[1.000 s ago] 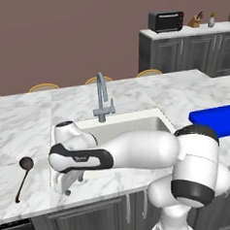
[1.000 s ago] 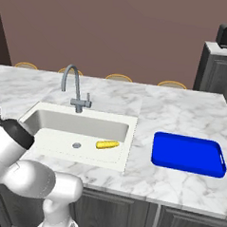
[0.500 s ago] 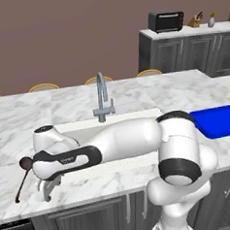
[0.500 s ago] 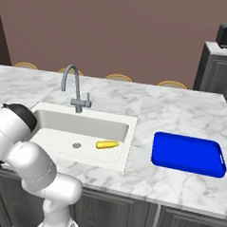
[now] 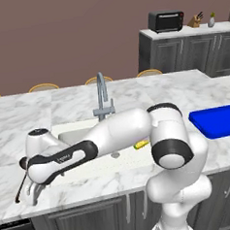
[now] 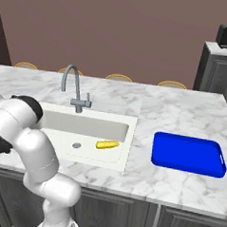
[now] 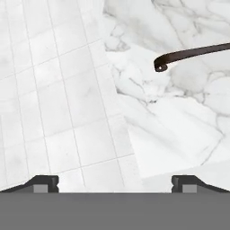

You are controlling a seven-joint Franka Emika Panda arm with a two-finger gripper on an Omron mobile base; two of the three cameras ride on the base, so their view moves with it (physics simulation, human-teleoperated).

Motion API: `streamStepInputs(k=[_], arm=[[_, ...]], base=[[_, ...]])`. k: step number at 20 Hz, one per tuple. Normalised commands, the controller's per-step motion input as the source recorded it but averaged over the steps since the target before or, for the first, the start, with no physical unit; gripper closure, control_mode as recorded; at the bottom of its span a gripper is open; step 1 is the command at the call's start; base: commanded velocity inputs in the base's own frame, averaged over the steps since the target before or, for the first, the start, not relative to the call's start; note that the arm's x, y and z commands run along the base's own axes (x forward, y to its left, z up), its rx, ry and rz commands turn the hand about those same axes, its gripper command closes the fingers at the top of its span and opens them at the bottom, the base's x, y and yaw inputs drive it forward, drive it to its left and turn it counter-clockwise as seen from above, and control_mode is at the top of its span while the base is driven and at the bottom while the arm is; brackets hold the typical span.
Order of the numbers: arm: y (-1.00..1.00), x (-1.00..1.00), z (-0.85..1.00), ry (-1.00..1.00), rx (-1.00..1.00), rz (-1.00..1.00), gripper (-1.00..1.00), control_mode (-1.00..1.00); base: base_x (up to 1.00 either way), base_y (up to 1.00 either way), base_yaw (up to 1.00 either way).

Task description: Pick up all produce items and place them in the sink. Turn on the sink faucet to wash them. Then turn the sink off and put them in the tray.

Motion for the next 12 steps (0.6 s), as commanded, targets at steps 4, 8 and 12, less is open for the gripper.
streamStepInputs(k=[4, 8, 12], arm=[[0.44, 0.00, 0.00, 0.00, 0.11, 0.07, -1.00, -1.00], [0.51, 0.00, 0.00, 0.00, 0.07, 0.06, -1.00, -1.00], [0.54, 0.00, 0.00, 0.00, 0.03, 0.01, -1.00, -1.00]], base=[[0.00, 0.00, 0.00], [0.00, 0.00, 0.00], [0.00, 0.00, 0.00]])
